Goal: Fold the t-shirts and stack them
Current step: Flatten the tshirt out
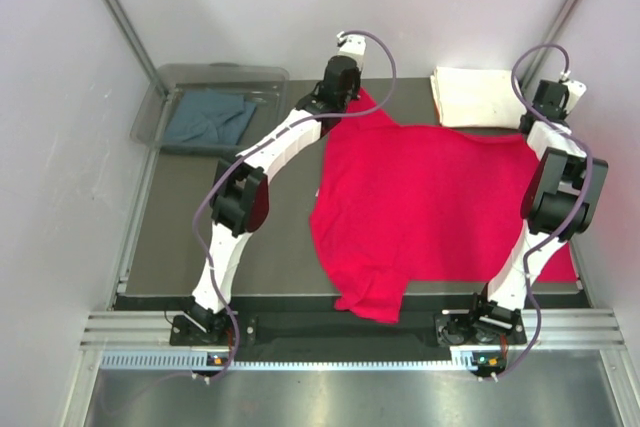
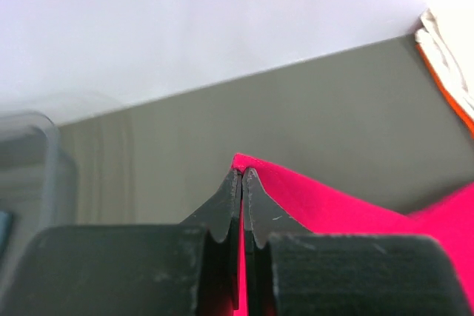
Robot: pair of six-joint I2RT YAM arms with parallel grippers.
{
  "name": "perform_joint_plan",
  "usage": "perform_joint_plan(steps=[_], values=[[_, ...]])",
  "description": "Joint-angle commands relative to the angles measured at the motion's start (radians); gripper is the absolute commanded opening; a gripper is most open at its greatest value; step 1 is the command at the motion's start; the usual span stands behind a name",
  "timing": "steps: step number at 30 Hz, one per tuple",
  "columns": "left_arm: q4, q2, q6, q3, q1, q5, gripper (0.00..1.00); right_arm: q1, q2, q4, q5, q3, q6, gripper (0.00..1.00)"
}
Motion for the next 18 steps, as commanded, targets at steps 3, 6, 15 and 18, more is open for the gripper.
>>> perform_joint_plan(steps=[3, 6, 15, 18], values=[[0.138, 0.009, 0.176, 0.083, 0.063, 0.035, 0.00, -0.001, -0.077, -0.063, -0.021, 0.012, 0.023, 0.00], [0.183, 0.045, 0.183, 0.110, 0.089, 0.067, 0.00, -0.001, -0.101, -0.058, -0.006, -0.012, 0.008, 0.00], [0.256, 0.145, 0.201, 0.202, 0.109, 0.053, 0.00, 0.000, -0.006, -0.095, -0.008, 0.128, 0.003, 0.01], [0.290, 0.163, 0.190, 0.200, 0.112, 0.067, 0.00, -0.003, 0.063, -0.160, -0.001, 0.222, 0.040, 0.00]])
